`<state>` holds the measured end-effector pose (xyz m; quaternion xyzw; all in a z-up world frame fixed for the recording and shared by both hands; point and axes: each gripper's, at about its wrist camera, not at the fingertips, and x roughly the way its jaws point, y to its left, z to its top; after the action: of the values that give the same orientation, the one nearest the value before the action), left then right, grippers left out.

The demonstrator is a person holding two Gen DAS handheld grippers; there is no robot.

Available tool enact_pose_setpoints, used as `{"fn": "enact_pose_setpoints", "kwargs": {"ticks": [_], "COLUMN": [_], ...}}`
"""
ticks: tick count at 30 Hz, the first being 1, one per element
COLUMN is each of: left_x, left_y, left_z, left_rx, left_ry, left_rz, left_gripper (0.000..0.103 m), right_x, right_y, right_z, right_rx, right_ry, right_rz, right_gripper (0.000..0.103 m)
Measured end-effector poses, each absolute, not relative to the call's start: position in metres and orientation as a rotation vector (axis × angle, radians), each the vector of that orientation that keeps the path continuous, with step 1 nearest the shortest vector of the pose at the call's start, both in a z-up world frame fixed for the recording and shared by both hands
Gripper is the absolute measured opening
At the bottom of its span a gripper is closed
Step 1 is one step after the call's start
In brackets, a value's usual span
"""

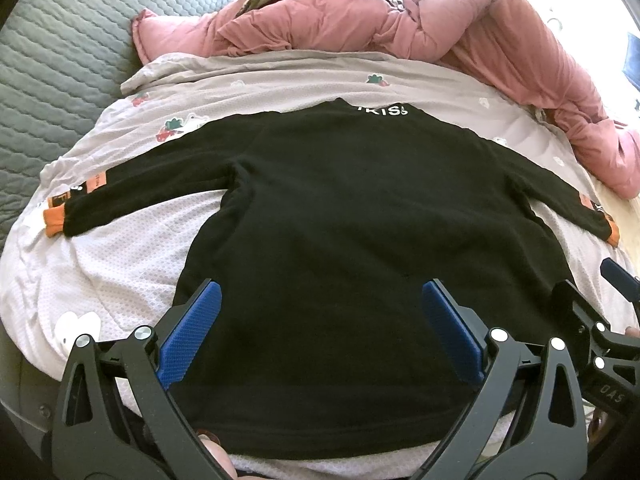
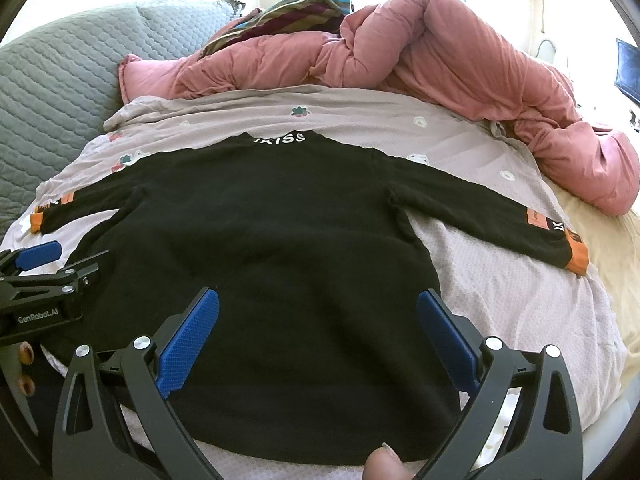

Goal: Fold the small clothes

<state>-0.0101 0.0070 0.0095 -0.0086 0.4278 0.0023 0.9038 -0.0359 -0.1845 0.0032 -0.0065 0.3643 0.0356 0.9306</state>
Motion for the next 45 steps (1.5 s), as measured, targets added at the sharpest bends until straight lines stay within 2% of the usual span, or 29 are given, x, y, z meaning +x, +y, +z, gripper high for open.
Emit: {"fn": "enact_pose_setpoints", "kwargs": {"ticks": [27, 45], "left_x": [0.062, 0.135], "left_y": [-0.006, -0.036], "left_z": [0.012, 0.024], "left_rx": [-0.009, 0.028], "left_ry": [0.924, 0.934], "left_rz": [-0.007, -0.059], "left_gripper": [0.094, 0.094], "right_x": [0.033, 0.077], "right_y": [-0.235, -0.312], "right_z": [0.01, 0.014], "right_rx": [0.055, 0.163], "right_ry": [0.756, 0.734], "right_rz": [-0.016, -0.174], "right_gripper": [0.099, 0.099]}}
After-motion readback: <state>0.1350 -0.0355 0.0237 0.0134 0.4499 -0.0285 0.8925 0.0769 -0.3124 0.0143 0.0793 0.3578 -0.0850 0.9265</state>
